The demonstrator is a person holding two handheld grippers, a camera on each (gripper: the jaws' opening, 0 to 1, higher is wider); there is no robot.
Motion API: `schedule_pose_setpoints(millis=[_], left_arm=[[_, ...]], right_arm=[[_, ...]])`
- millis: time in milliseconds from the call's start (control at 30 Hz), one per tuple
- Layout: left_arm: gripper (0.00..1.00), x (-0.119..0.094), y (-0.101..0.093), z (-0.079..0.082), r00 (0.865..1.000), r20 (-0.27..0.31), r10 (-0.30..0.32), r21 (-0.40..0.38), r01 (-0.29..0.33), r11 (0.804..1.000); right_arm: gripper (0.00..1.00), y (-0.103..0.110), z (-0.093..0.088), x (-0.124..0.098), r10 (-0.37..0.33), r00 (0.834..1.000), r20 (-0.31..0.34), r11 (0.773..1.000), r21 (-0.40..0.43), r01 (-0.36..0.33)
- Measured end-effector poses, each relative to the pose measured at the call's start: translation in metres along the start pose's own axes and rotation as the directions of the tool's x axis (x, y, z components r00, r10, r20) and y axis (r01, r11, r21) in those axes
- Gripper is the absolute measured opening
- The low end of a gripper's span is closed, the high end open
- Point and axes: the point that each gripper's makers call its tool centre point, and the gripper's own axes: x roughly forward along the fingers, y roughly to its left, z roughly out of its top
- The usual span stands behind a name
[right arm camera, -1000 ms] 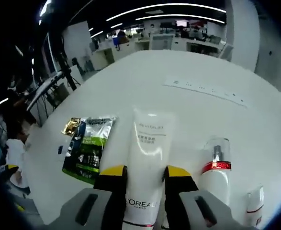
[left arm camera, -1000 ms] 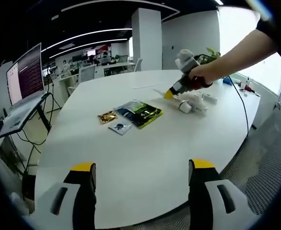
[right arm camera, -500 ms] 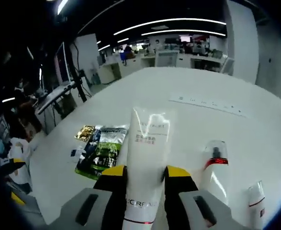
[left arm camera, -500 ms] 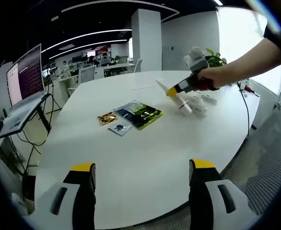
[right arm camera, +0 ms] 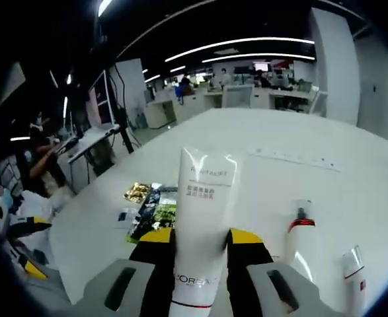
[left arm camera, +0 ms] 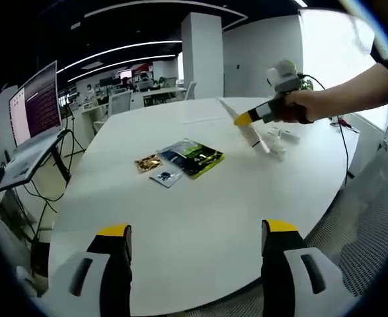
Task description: Arrange the skincare products in the storage area until every visible bottle or jar stands upright without overlapping.
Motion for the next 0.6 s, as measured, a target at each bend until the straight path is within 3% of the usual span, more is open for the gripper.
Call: schedule_pose_setpoints(millis=[600], left_arm=[[0.78, -0.001, -0.003, 0.004, 1.000, 0.010, -0.008, 0.012, 0.008, 1.000]], right_arm=[[0.20, 0.040, 0.001, -0.041, 0.049, 0.996, 0.070, 0.998, -0.049, -0.046]])
